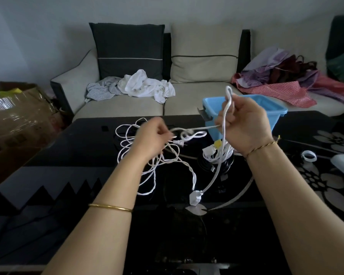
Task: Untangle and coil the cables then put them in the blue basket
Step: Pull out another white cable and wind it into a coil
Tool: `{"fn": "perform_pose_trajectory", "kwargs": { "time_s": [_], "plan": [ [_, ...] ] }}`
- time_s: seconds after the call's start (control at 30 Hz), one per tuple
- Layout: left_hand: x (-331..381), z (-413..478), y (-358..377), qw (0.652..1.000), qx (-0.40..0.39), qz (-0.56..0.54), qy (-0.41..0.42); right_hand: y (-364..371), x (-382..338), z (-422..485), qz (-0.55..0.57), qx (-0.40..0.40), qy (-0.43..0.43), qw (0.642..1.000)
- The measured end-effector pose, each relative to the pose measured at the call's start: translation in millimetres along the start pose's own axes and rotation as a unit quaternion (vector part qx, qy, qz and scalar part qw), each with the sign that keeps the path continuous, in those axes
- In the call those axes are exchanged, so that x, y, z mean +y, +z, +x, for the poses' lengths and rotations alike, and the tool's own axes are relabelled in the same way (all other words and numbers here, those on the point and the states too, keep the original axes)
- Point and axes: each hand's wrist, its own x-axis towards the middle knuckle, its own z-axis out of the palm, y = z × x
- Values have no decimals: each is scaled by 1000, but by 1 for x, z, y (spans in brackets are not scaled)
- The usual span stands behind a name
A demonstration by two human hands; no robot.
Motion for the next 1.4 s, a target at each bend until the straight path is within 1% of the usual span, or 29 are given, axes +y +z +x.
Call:
{"fn": "perform_pose_trajectory", "kwargs": {
  "time_s": [0.1,0.17,0.2,0.23,0.27,0.33,0.37,0.4,0.43,0.47,0.5,0.53,0.57,0.63,0.67,0.7,0.77,0.8,0.83,0.87,0.93,0.97,1.07,1.1,1.17,1.2,1.23,1.33,1.4],
  "plan": [
    [-21,7,-16,990,135,11,-36,-13,-13,-2,-124,120,20,985],
    [-31,11,-25,978,196,17,-77,-18,-13,-4,-296,162,36,941],
    [-34,13,-29,971,219,-3,-92,-19,-11,-4,-395,157,45,904],
    [-35,14,-32,965,239,-38,-101,-18,-9,-7,-507,137,58,849],
    [-34,15,-35,956,261,-83,-108,-20,-8,-8,-629,107,75,767],
    [-29,16,-43,923,298,-200,-139,-23,-4,-9,-815,35,104,569],
    [-25,15,-46,904,305,-257,-153,-23,-2,-10,-856,8,119,503],
    [-21,13,-48,892,301,-297,-160,-23,1,-11,-875,-16,131,467],
    [-16,11,-50,889,288,-319,-158,-22,5,-13,-881,-42,137,451],
    [-11,10,-50,892,269,-330,-153,-18,8,-16,-881,-68,132,450],
    [-5,8,-48,898,249,-333,-145,-14,12,-18,-872,-87,113,468],
    [1,6,-46,905,233,-328,-136,-9,15,-18,-856,-97,86,501],
    [6,4,-43,914,221,-317,-123,-4,19,-18,-829,-98,51,549],
    [14,0,-38,932,207,-286,-85,10,22,-17,-735,-66,-21,675],
    [17,-1,-36,941,204,-263,-63,18,22,-18,-686,-43,-52,724],
    [17,-2,-36,949,202,-238,-41,28,20,-20,-647,-26,-80,758],
    [21,-7,-34,962,196,-190,6,48,19,-25,-587,-32,-94,803],
    [24,-9,-34,967,191,-165,28,57,19,-29,-574,-54,-86,812],
    [27,-10,-33,971,188,-139,51,66,21,-33,-588,-77,-78,801],
    [30,-12,-32,974,185,-111,71,73,23,-36,-618,-94,-78,776],
    [35,-13,-32,976,167,-92,102,78,30,-37,-659,-86,-90,742],
    [36,-14,-32,977,154,-104,108,79,32,-36,-658,-69,-95,744],
    [37,-13,-33,981,146,-93,89,74,31,-31,-610,-8,-100,786],
    [39,-14,-33,983,143,-82,86,73,29,-30,-569,9,-84,818],
    [44,-15,-31,984,135,-70,87,70,24,-28,-411,17,-7,912],
    [45,-14,-30,984,139,-61,88,69,22,-28,-329,11,41,943],
    [45,-14,-31,984,149,-56,84,67,20,-28,-285,10,79,955],
    [39,-12,-36,978,186,-72,54,58,13,-31,-331,-3,128,935],
    [33,-13,-38,976,202,-71,38,55,6,-34,-416,-52,147,896]
  ]
}}
